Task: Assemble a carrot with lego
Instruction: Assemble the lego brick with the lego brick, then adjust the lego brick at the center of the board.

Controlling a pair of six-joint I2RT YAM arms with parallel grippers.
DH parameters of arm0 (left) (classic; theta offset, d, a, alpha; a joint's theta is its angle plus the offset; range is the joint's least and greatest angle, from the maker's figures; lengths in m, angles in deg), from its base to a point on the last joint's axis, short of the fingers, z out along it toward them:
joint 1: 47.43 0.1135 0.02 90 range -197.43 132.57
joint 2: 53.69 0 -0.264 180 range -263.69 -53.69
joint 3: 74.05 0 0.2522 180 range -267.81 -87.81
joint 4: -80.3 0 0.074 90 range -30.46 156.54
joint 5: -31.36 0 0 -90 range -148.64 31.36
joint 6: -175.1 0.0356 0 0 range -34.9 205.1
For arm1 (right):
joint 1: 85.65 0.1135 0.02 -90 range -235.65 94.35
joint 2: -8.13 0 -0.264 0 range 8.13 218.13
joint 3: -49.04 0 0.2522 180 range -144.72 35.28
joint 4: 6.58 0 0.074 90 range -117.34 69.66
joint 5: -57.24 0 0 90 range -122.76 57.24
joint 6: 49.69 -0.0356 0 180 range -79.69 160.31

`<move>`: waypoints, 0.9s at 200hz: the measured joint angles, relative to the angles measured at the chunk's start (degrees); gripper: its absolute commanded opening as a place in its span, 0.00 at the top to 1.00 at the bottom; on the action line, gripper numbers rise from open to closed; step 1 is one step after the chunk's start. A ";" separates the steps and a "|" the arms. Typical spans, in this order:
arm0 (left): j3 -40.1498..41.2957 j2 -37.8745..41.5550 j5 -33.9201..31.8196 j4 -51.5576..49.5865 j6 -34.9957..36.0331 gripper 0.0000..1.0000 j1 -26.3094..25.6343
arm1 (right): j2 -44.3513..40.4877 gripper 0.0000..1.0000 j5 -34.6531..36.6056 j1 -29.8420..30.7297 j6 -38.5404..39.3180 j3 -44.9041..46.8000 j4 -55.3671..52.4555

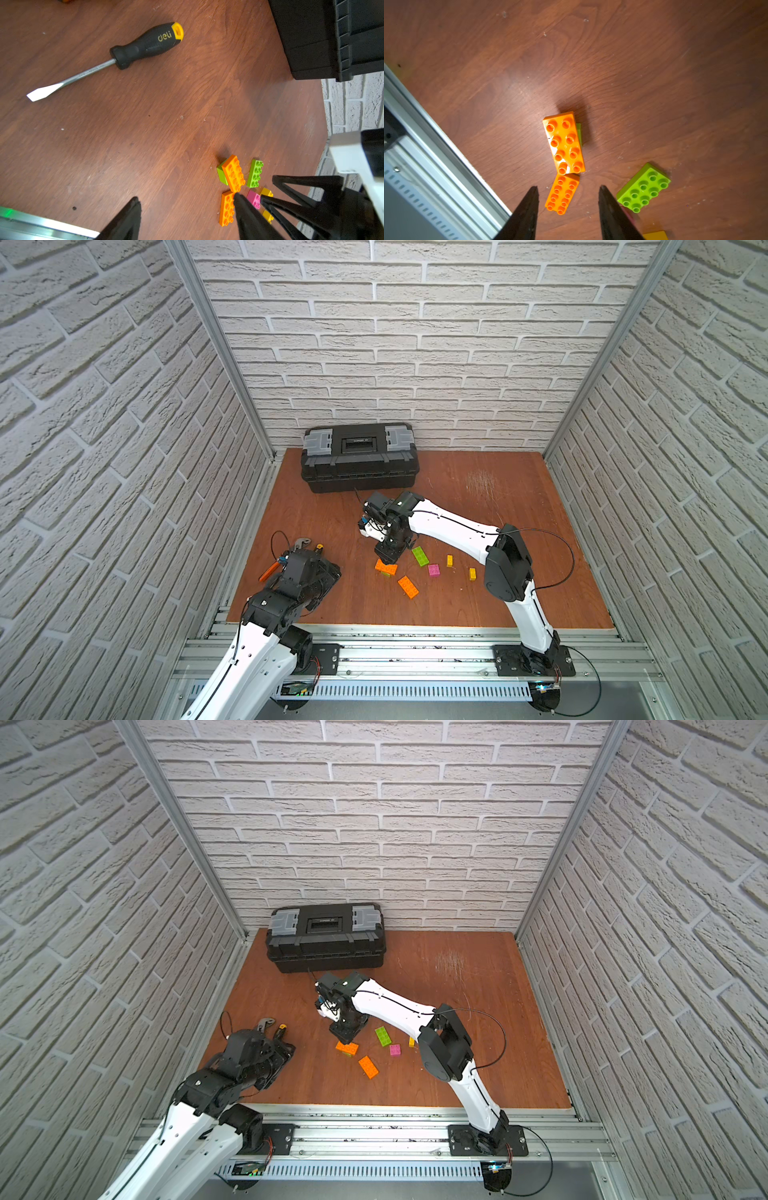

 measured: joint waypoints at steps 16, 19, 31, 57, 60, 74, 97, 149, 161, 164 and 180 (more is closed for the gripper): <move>0.00 -0.07 0.00 0.00 0.00 0.27 0.00 | 0.00 0.76 -0.44 0.00 -0.92 0.04 0.04; 0.00 -0.04 0.00 0.00 0.00 0.27 0.00 | 0.00 0.77 -0.63 0.00 -1.03 0.07 0.07; 0.00 -0.04 0.00 -0.02 0.00 0.27 0.00 | 0.00 0.78 -1.03 0.02 -1.64 0.37 0.66; 0.00 0.50 0.00 -0.04 0.00 0.29 0.02 | 0.00 0.85 -1.97 0.09 -2.80 2.91 2.49; 0.00 0.61 0.00 -0.04 -0.02 0.29 0.02 | 0.00 0.86 -2.08 0.11 -2.84 3.19 2.60; 0.00 1.09 0.00 -0.04 -0.02 0.30 0.02 | 0.00 0.90 -2.51 0.13 -3.58 4.20 3.04; 0.00 1.38 0.04 -0.02 -0.04 0.31 0.02 | 0.00 0.94 -3.28 0.17 -4.28 4.48 3.69; 0.02 1.38 0.42 0.00 -0.09 0.32 0.02 | 0.02 0.97 -4.15 0.50 -5.75 6.01 5.86; 0.04 1.38 0.46 0.00 -0.11 0.33 0.02 | 0.09 0.98 -4.33 0.52 -6.25 6.40 6.16; 0.04 1.38 0.46 0.00 -0.13 0.33 0.02 | 0.13 0.98 -4.37 0.50 -6.40 6.49 6.29; 0.09 1.38 0.48 0.00 -0.20 0.33 0.02 | 0.33 0.98 -4.39 0.50 -6.88 7.15 7.32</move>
